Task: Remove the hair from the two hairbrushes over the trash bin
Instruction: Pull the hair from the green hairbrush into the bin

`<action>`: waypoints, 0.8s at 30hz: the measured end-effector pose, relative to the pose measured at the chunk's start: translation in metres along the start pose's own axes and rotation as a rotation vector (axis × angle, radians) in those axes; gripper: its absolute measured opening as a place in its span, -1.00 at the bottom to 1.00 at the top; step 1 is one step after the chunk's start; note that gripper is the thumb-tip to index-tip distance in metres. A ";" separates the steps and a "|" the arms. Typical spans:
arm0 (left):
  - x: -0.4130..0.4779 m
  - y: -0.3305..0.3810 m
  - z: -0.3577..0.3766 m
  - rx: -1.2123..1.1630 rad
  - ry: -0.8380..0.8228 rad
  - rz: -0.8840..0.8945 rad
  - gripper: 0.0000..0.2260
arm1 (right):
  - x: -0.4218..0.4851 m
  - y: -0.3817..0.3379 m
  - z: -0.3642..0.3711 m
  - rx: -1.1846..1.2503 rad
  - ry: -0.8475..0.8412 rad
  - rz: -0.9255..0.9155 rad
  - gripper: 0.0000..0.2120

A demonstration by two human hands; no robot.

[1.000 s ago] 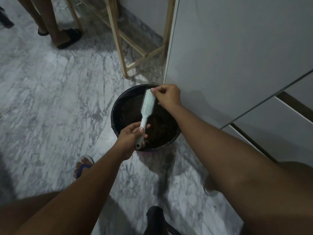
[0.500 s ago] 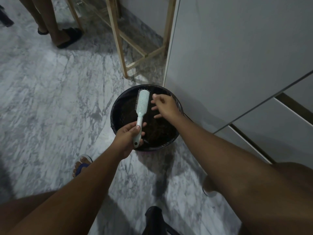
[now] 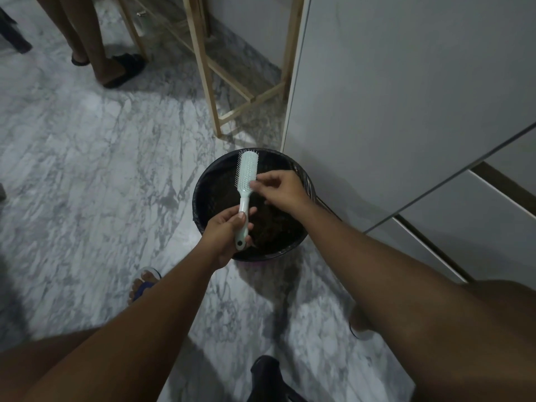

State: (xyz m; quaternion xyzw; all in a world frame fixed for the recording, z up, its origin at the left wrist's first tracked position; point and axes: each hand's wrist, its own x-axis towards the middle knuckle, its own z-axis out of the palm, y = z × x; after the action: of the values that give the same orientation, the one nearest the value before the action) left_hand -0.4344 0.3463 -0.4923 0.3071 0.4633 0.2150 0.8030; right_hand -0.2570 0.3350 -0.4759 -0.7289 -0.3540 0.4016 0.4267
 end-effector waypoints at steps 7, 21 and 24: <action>0.000 -0.002 0.004 0.024 0.009 0.002 -0.76 | 0.007 0.001 0.000 -0.148 0.117 -0.048 -0.83; -0.005 -0.004 0.002 0.110 -0.009 0.002 -0.77 | 0.017 -0.020 -0.002 -0.168 0.359 -0.108 -0.80; -0.007 -0.003 0.002 0.111 -0.009 -0.012 -0.78 | 0.018 -0.017 -0.005 -0.114 0.373 -0.021 -0.80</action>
State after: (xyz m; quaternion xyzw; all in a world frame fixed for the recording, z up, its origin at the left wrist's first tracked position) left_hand -0.4354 0.3391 -0.4897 0.3496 0.4728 0.1828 0.7880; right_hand -0.2483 0.3557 -0.4638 -0.8100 -0.2984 0.2347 0.4471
